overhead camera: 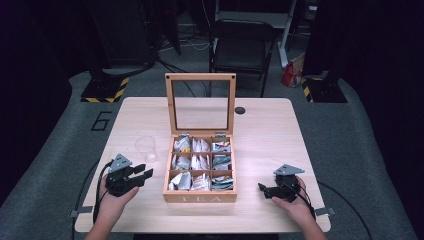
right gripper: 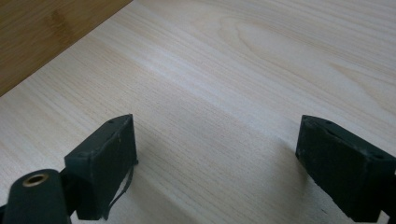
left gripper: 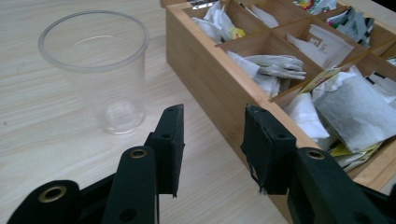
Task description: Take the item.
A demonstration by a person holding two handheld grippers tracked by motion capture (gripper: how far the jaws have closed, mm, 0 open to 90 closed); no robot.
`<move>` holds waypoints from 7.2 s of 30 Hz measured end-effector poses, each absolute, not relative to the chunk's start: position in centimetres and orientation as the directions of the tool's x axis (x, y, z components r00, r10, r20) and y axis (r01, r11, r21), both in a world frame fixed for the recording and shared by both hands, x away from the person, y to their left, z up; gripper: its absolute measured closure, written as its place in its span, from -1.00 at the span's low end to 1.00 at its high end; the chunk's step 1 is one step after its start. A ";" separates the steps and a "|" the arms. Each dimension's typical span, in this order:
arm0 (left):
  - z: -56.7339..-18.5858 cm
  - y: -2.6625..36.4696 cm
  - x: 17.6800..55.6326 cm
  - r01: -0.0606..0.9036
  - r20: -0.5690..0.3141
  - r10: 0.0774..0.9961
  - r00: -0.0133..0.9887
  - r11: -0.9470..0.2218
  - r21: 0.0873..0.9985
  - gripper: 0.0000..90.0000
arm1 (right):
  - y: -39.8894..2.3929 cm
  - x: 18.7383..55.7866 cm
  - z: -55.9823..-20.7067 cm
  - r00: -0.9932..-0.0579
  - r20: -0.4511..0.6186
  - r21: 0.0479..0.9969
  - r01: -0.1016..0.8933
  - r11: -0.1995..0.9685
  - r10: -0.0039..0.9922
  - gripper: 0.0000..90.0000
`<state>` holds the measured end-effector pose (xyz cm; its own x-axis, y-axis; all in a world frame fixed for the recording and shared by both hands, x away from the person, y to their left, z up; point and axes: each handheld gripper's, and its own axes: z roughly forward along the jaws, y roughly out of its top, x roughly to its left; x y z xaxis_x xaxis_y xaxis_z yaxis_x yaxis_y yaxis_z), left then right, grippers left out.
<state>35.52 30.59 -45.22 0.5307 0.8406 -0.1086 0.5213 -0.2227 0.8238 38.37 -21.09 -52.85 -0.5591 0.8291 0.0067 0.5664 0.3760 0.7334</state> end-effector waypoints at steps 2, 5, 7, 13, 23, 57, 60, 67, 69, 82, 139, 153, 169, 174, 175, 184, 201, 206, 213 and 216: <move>-45.1 30.2 35.6 0.522 -0.108 0.834 0.541 -0.233 0.820 0.32 | -21.1 38.4 -52.9 -0.557 0.005 0.736 0.565 0.374 0.831 -0.74; -45.1 29.8 35.8 0.520 -0.109 0.827 0.551 -0.239 0.820 0.34 | -21.1 38.4 -52.8 -0.559 0.007 0.733 0.567 0.377 0.829 -0.74; -45.0 29.5 35.8 0.517 -0.108 0.821 0.560 -0.245 0.820 0.35 | -21.1 38.4 -52.8 -0.559 0.007 0.733 0.567 0.376 0.829 -0.74; -44.7 28.7 36.0 0.507 -0.102 0.810 0.577 -0.257 0.823 0.35 | -21.1 38.4 -52.9 -0.558 0.005 0.734 0.565 0.376 0.830 -0.74; -44.7 27.4 36.3 0.501 -0.098 0.791 0.604 -0.280 0.819 0.34 | -21.1 38.4 -52.8 -0.559 0.007 0.733 0.567 0.376 0.829 -0.74; -44.9 23.3 37.2 0.473 -0.114 0.708 0.697 -0.333 0.816 0.44 | -21.1 38.4 -52.9 -0.559 0.005 0.735 0.565 0.376 0.829 -0.75; -45.1 22.9 37.4 0.470 -0.112 0.707 0.699 -0.335 0.817 0.46 | -21.1 38.4 -52.9 -0.559 0.006 0.734 0.566 0.376 0.829 -0.75; -45.2 22.7 37.6 0.474 -0.120 0.699 0.705 -0.338 0.813 0.49 | -21.1 38.4 -52.9 -0.559 0.005 0.735 0.565 0.376 0.829 -0.75; -45.3 22.5 37.8 0.474 -0.119 0.694 0.710 -0.346 0.809 0.49 | -21.1 38.4 -52.9 -0.559 0.007 0.733 0.567 0.376 0.829 -0.75; -45.6 22.0 38.1 0.476 -0.119 0.687 0.717 -0.358 0.803 0.71 | -21.1 38.4 -52.9 -0.558 0.005 0.735 0.565 0.375 0.830 -0.75; -40.8 23.9 36.9 0.384 -0.059 0.691 0.720 -0.327 0.863 1.00 | -21.1 38.4 -52.9 -0.558 0.006 0.735 0.565 0.375 0.830 -0.75; -38.7 24.2 36.2 0.349 -0.036 0.681 0.731 -0.328 0.878 1.00 | -21.1 38.4 -52.9 -0.559 0.005 0.734 0.565 0.377 0.829 -0.75; -37.5 24.8 36.2 0.343 -0.037 0.688 0.724 -0.313 0.885 1.00 | -21.1 38.4 -52.9 -0.558 0.006 0.735 0.565 0.375 0.830 -0.75; -37.1 25.1 36.2 0.341 -0.035 0.690 0.723 -0.313 0.886 1.00 | -21.1 38.4 -52.9 -0.558 0.006 0.735 0.565 0.375 0.830 -0.75; -37.0 25.1 36.2 0.338 -0.034 0.697 0.716 -0.304 0.891 1.00 | -21.1 38.4 -52.9 -0.558 0.006 0.735 0.565 0.375 0.830 -0.75; -36.3 26.3 36.7 0.342 -0.029 0.723 0.690 -0.291 0.893 1.00 | -21.1 38.4 -52.9 -0.558 0.006 0.735 0.566 0.375 0.830 -0.75; -35.2 29.1 38.0 0.352 -0.035 0.777 0.629 -0.244 0.904 1.00 | -21.1 38.4 -52.9 -0.558 0.005 0.735 0.565 0.375 0.830 -0.75; -35.2 29.9 38.6 0.366 -0.040 0.792 0.609 -0.237 0.900 1.00 | -21.1 38.4 -52.9 -0.558 0.005 0.735 0.565 0.375 0.830 -0.75; -35.2 30.7 39.2 0.375 -0.051 0.813 0.580 -0.210 0.903 1.00 | -21.1 38.4 -52.9 -0.559 0.004 0.734 0.565 0.377 0.829 -0.75; -35.1 31.0 39.4 0.378 -0.050 0.819 0.572 -0.209 0.902 1.00 | -21.1 38.4 -52.9 -0.558 0.005 0.735 0.565 0.375 0.830 -0.75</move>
